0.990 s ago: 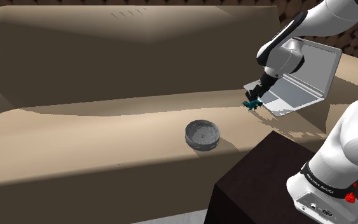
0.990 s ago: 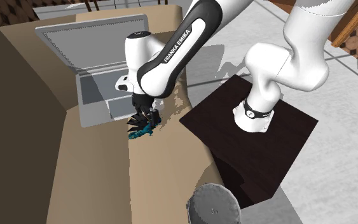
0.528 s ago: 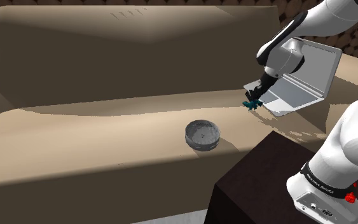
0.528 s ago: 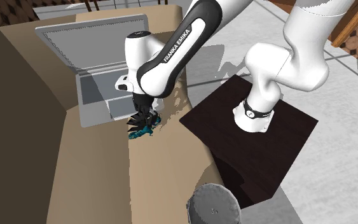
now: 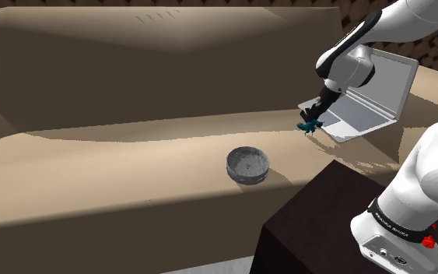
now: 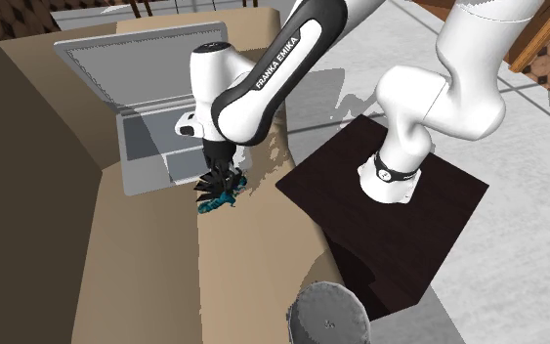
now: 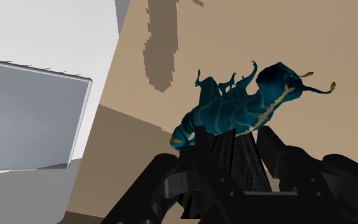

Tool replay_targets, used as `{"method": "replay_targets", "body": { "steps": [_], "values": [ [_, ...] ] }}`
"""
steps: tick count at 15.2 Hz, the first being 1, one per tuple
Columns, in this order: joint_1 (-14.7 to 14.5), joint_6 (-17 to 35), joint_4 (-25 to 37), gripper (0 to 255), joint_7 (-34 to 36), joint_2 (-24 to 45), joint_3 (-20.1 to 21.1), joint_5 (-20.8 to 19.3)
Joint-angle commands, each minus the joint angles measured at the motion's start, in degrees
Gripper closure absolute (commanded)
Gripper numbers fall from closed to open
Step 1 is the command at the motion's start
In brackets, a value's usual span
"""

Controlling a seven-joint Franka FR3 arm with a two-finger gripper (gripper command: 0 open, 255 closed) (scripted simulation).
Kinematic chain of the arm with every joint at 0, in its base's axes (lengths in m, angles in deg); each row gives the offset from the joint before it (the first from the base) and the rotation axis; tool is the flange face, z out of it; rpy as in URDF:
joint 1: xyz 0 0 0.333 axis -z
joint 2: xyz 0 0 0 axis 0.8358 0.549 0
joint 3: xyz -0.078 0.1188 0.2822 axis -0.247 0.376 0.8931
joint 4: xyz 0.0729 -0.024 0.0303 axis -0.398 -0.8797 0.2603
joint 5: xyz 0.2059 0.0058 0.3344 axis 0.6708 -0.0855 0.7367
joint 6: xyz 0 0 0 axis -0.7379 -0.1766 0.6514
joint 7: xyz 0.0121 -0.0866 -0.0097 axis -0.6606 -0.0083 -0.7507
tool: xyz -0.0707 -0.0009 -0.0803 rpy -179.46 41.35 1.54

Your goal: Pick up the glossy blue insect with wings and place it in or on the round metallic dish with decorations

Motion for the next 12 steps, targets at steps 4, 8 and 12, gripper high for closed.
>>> {"method": "replay_targets", "body": {
  "steps": [4,8,12],
  "values": [
    [-0.1,-2.4,0.1,255,6.1,-4.9,-0.7,-7.7],
    [0.6,-4.9,0.7,255,10.2,-8.3,-0.3,-12.8],
    [1.6,-7.7,1.7,255,13.5,-11.4,0.6,-16.7]
  ]
}}
